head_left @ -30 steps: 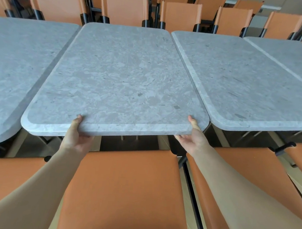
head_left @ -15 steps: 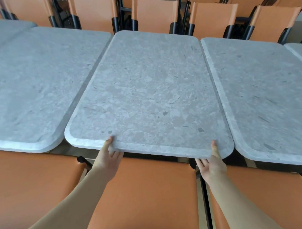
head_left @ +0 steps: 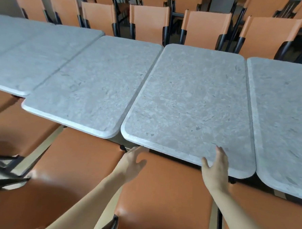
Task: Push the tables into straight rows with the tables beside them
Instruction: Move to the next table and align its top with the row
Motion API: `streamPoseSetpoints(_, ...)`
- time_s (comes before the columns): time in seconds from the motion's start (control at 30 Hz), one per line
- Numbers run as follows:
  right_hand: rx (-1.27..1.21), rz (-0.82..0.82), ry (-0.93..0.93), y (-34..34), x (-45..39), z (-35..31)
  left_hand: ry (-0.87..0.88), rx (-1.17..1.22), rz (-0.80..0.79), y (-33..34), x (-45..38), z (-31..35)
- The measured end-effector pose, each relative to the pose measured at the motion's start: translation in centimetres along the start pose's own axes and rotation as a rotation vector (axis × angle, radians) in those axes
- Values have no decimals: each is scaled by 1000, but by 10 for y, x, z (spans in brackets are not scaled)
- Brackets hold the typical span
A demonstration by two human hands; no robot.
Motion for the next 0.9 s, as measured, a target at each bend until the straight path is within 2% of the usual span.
streamPoseSetpoints(0.07,42,-137,-77,27,15,-34,24,-115,59,-28,13,6)
streamPoseSetpoints(0.17,84,-251,-144,53,35,-77,4,-215,118,-69,33,3)
streamPoseSetpoints(0.33,104,-324,-219,68,58,-134,-31,-305,136,-104,64,-21)
streamPoseSetpoints(0.43,138,-328,-264,65,70,-156,-28,-268,200,-124,81,-40)
streamPoseSetpoints(0.57,175,-305,-306,64,88,-179,-31,-209,190,-153,94,-51)
streamPoseSetpoints(0.7,202,-263,-346,78,126,-198,78,-11,266,-187,107,-61)
streamPoseSetpoints(0.9,228,-221,-265,125,192,-214,282,-69,283,-231,121,-95)
Point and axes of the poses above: each hand's wrist, its own x-axis away from the middle knuckle, its own y-axis out of the palm, z = x × y, the point moved 9 cm from there along -x, towards the middle knuckle, and after that the axes turned 9 degrees about -x, right-handed, at the moved point
